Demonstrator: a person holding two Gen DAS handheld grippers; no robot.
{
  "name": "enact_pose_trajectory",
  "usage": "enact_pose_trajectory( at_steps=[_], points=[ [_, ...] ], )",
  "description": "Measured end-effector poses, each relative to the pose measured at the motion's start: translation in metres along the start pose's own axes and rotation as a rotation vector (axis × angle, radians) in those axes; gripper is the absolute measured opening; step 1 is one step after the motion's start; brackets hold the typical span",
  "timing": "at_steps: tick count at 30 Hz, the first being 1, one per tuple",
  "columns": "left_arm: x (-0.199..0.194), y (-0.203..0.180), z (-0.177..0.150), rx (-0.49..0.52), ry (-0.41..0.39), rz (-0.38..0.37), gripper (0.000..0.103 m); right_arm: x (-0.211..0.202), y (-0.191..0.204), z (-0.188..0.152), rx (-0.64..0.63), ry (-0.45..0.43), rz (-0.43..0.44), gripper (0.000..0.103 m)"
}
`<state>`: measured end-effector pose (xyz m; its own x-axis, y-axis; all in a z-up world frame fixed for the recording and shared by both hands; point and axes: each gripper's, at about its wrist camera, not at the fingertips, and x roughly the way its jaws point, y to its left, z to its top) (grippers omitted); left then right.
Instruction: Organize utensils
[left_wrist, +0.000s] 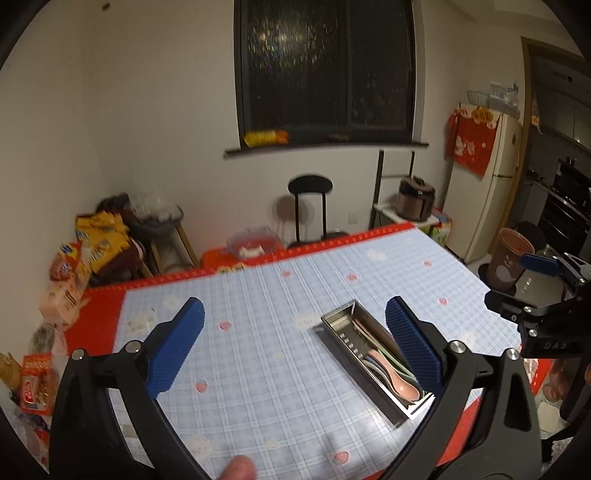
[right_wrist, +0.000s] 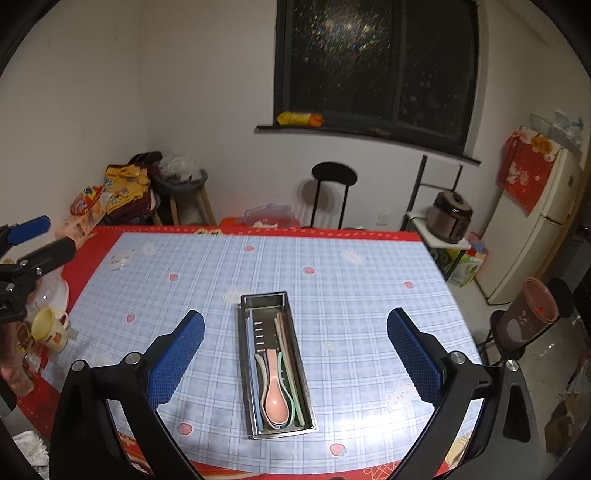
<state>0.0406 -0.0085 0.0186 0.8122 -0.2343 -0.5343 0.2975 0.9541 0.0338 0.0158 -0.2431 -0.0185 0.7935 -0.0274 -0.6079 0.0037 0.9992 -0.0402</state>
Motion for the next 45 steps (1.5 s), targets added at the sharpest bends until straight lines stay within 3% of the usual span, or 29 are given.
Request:
enact_pose_trajectory(
  at_steps=[5,12,45],
  points=[
    [-0.02,0.007,-0.002,-0.028,-0.02,-0.058,0.097,-0.024,0.008,-0.003,0.006,-0.034,-0.069,0.097],
    [-0.017,0.01,-0.011,-0.053,0.005,-0.081,0.097,-0.036,0.012,-0.011,0.039,-0.029,-0.128,0.097],
    [-0.003,-0.003,-0.023,-0.05,0.079,-0.103,0.097,-0.04,0.009,-0.019,0.061,0.004,-0.194,0.097]
  ],
)
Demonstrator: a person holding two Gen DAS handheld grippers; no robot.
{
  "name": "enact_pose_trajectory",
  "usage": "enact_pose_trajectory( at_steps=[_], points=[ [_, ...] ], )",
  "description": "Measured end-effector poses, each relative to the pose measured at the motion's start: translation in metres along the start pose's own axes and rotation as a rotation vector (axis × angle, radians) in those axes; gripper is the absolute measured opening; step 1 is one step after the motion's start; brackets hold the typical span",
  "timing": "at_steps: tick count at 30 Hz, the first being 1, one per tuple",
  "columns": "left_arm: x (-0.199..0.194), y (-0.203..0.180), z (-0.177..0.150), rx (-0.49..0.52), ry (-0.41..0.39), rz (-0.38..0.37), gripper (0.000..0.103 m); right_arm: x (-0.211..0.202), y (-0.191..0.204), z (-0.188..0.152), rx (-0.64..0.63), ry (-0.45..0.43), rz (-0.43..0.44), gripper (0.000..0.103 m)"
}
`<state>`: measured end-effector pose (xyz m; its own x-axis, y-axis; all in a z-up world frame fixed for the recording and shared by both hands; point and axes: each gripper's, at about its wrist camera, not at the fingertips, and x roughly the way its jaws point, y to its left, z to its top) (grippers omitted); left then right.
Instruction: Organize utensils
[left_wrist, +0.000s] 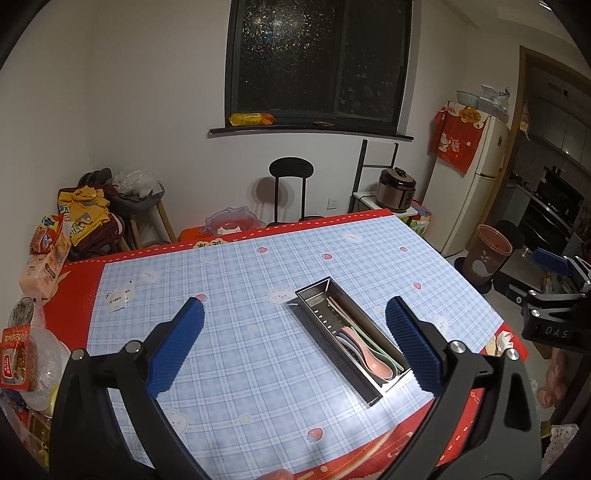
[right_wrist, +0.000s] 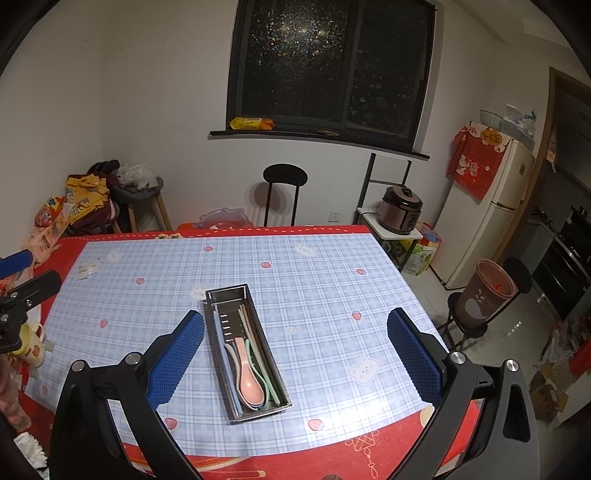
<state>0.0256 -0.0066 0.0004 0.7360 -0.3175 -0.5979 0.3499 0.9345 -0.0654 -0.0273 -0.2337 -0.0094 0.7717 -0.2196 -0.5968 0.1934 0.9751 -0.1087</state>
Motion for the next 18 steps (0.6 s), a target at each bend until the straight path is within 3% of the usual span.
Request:
enact_pose_trajectory(
  at_steps=[18],
  points=[
    [0.009,-0.017,-0.002,0.028,0.021,-0.047,0.097,-0.003,-0.014,-0.007,0.031,0.012,-0.036,0.097]
  ],
)
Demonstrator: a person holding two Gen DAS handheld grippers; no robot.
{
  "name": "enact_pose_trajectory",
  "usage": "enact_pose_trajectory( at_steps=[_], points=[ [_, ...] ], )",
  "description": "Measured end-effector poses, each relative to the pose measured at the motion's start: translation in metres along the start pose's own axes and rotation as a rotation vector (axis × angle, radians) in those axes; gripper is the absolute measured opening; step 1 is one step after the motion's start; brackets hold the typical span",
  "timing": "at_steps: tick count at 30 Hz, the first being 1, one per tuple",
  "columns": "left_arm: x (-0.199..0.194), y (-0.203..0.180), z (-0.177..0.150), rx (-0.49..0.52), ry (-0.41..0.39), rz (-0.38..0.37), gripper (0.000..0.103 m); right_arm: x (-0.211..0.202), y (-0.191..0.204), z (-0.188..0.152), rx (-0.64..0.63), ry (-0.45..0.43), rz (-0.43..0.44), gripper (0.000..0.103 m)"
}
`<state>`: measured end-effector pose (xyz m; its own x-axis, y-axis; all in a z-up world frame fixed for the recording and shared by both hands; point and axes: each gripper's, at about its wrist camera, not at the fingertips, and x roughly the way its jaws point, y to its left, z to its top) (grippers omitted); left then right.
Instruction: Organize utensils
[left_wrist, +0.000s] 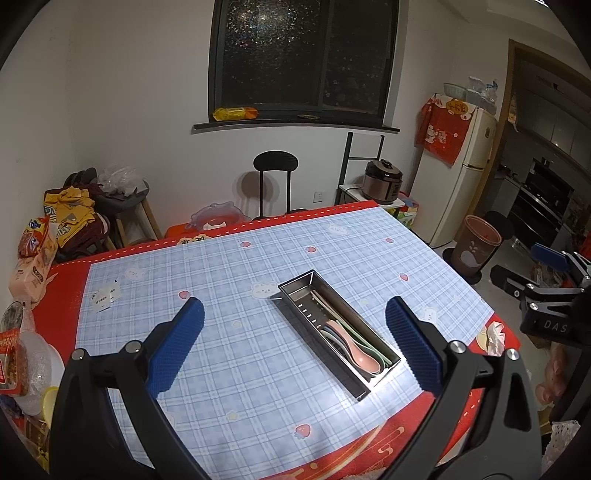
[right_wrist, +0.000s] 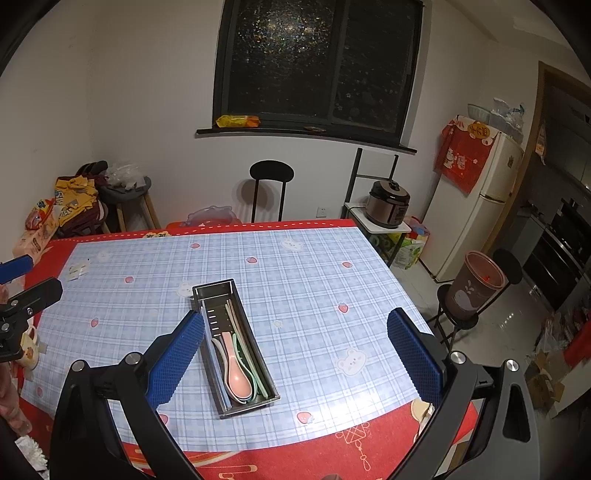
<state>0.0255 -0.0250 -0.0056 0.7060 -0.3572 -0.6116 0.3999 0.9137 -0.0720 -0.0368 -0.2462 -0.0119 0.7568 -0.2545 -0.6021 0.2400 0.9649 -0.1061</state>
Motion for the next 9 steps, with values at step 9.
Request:
enact_pose_trajectory(
  at_steps=[9],
  points=[
    [0.0014,-0.0019,-0.0003,-0.002,0.009,0.003,0.097,0.0013,-0.0014,-0.0003,0.007,0.007,-0.001,0.097]
  ],
)
